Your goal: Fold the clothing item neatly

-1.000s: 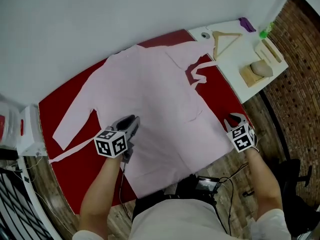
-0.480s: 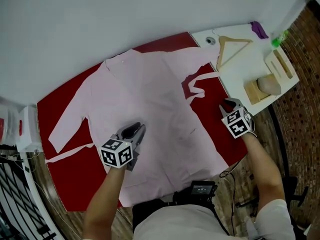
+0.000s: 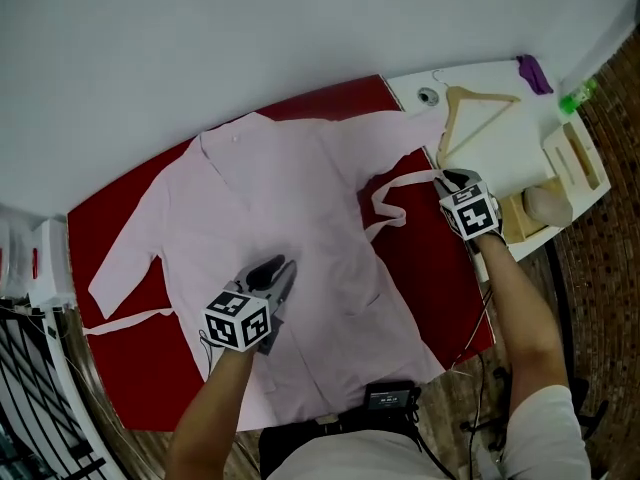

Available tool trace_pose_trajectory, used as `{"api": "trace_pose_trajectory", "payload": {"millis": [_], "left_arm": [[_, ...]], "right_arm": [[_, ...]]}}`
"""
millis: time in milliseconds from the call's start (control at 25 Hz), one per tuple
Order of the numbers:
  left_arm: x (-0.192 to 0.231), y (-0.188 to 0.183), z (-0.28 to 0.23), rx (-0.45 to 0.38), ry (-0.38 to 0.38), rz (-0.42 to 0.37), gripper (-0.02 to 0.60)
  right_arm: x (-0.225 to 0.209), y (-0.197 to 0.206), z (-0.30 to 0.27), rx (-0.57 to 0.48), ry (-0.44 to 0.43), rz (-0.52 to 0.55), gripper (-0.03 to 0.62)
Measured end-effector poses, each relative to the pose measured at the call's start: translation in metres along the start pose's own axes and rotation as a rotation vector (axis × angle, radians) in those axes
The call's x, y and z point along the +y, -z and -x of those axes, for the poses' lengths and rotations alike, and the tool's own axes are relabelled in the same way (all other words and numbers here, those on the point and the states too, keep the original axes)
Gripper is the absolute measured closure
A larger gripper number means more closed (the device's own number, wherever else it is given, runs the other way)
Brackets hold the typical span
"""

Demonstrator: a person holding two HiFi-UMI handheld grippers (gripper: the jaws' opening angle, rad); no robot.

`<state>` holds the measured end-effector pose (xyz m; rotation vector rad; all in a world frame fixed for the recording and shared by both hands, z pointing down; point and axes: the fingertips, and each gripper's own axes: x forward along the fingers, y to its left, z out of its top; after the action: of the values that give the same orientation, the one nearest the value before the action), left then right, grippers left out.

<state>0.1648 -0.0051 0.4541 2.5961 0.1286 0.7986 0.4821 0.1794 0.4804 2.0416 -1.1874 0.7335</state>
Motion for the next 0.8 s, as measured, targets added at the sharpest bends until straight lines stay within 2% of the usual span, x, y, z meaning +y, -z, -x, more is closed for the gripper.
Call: {"api": "trace_pose_trajectory", "payload": {"millis": [240, 360, 560, 720, 800], "left_arm": [[-0.003, -0.015, -0.028, 0.0, 0.021, 0.005, 0.494], [-0.006, -0.023, -0.04, -0.004, 0.034, 0.001, 0.494], [-0.013, -0.031, -0.054, -0.009, 0.055, 0.005, 0.494], [-0.015, -0.031, -0.058, -0.004, 0.059, 0.011, 0.494], [-0.014, -0.031, -0.059, -0.001, 0.058, 0.015, 0.494]], "right_arm": [[-0.052, -0.016, -0.044, -0.015, 0.033, -0.197, 0.503], [-0.073, -0.026, -0.06, -0.019, 0.06, -0.192, 0.489], [-0.098, -0.041, -0.087, -0.004, 0.067, -0.186, 0.423], [-0.105, -0.031, -0.113, 0.097, 0.077, -0.145, 0.421], [-0.109, -0.026, -0.12, 0.118, 0.081, -0.165, 0.422]]}}
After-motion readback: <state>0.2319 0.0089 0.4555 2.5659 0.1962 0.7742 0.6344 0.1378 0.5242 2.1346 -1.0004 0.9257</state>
